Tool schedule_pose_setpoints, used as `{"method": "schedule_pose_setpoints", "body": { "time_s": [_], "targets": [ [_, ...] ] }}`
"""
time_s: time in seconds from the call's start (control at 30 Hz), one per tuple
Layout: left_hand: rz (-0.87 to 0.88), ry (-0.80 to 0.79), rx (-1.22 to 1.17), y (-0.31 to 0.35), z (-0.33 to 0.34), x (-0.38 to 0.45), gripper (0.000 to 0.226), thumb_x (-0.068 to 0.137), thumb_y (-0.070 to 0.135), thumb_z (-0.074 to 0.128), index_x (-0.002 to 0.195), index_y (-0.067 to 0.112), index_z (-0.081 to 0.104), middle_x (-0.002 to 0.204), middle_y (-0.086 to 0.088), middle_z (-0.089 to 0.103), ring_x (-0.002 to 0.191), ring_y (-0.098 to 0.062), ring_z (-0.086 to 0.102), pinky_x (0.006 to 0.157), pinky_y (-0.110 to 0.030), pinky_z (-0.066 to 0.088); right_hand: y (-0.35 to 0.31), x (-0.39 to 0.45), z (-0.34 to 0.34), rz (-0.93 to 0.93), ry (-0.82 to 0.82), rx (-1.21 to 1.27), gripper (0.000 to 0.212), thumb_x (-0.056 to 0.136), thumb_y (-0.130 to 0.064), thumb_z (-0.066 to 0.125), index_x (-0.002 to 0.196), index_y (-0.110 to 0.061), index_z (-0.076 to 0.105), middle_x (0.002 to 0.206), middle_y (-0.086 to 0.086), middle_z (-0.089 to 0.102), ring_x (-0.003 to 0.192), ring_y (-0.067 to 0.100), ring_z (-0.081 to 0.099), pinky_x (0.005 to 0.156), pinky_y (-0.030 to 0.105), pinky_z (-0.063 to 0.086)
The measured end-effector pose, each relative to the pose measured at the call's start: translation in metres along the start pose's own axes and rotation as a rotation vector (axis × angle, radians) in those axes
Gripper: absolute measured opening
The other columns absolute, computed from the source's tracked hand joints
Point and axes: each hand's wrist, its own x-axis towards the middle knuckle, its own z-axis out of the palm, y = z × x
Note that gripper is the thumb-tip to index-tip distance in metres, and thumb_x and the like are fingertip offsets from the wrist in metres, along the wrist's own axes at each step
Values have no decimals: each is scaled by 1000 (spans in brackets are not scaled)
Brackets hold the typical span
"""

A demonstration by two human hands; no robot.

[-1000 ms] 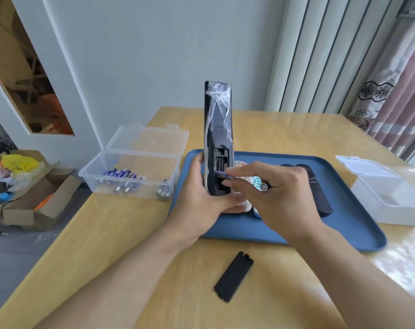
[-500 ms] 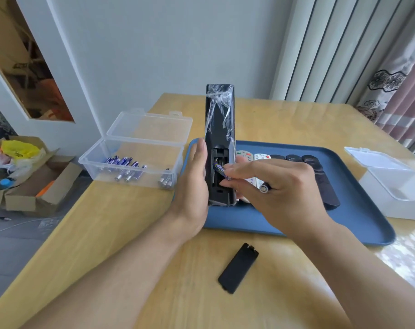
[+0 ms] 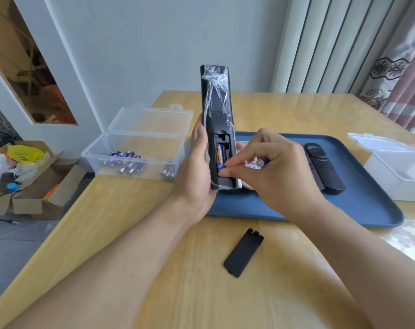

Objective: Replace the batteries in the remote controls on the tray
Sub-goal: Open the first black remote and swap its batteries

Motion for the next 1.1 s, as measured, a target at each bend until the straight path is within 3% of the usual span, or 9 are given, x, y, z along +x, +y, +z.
{"method": "schedule_pose_setpoints", "body": {
  "time_s": [0.13, 0.23, 0.3, 0.43, 0.53, 0.63, 0.73, 0.93, 1.1],
  "targets": [
    [102, 1, 36, 1, 0, -3, 43, 111, 37, 27, 153, 43, 34, 137, 1, 64, 105, -20, 67, 92, -39, 57, -5, 1, -1, 271, -71, 75, 37, 60, -36, 94, 65, -19, 62, 53, 2, 59, 99, 30, 71, 70, 42, 54],
    [134, -2, 92, -2, -2, -3, 43, 112, 33, 26, 152, 44, 35, 110, -2, 71, 92, -18, 68, 73, -32, 58, -7, 1, -3, 367, -112, 151, 46, 61, -23, 96, 66, -12, 51, 41, -9, 41, 103, -6, 68, 78, 33, 56],
    [113, -12, 114, -3, -1, -4, 43, 112, 35, 26, 152, 45, 34, 114, -8, 69, 91, -19, 68, 67, -30, 57, -6, 2, -2, 455, -123, 231, 47, 61, -17, 96, 65, -13, 50, 46, -5, 47, 102, -12, 66, 85, 34, 58],
    [92, 35, 147, -7, -1, -4, 45, 106, 45, 36, 151, 47, 37, 156, -3, 46, 137, -25, 52, 112, -50, 43, -7, 2, -2, 494, -91, 271, 47, 66, -23, 94, 64, -12, 48, 55, -5, 61, 100, -15, 65, 78, 18, 49],
    [123, 114, 197, -9, 0, -3, 49, 100, 53, 42, 148, 46, 43, 155, 5, 48, 145, -25, 43, 119, -55, 32, -12, 1, -1, 475, -102, 171, 50, 66, -37, 92, 71, -9, 51, 56, 1, 56, 106, 18, 69, 81, 40, 57],
    [100, 162, 145, -4, -1, -2, 43, 108, 47, 34, 146, 34, 48, 136, -7, 65, 120, -30, 65, 101, -50, 53, -17, 5, -7, 571, -158, 269, 46, 74, -48, 84, 82, -17, 50, 83, -2, 74, 61, 27, 62, 52, 26, 42],
    [74, 107, 94, 0, -6, 0, 41, 111, 39, 28, 139, 21, 52, 103, -17, 69, 74, -29, 65, 69, -37, 57, -15, 11, -18, 705, -207, 427, 27, 94, -41, 66, 88, -19, 53, 71, -5, 48, 50, 13, 28, 47, 25, 23],
    [98, 45, 78, 6, -8, 1, 52, 102, 5, 29, 142, 31, 51, 120, -17, 66, 86, -31, 64, 67, -33, 56, -10, 13, -25, 471, -222, 461, 27, 106, -11, 46, 123, -18, 66, 90, -4, 72, 71, 11, 57, 63, 22, 43],
    [84, 13, 86, 8, -6, -1, 50, 105, 6, 33, 144, 32, 51, 119, -14, 70, 86, -24, 63, 71, -32, 58, -8, 14, -24, 379, -166, 488, 9, 100, -14, 60, 107, -11, 62, 107, -2, 78, 91, 9, 69, 79, 12, 47]
  ]
}}
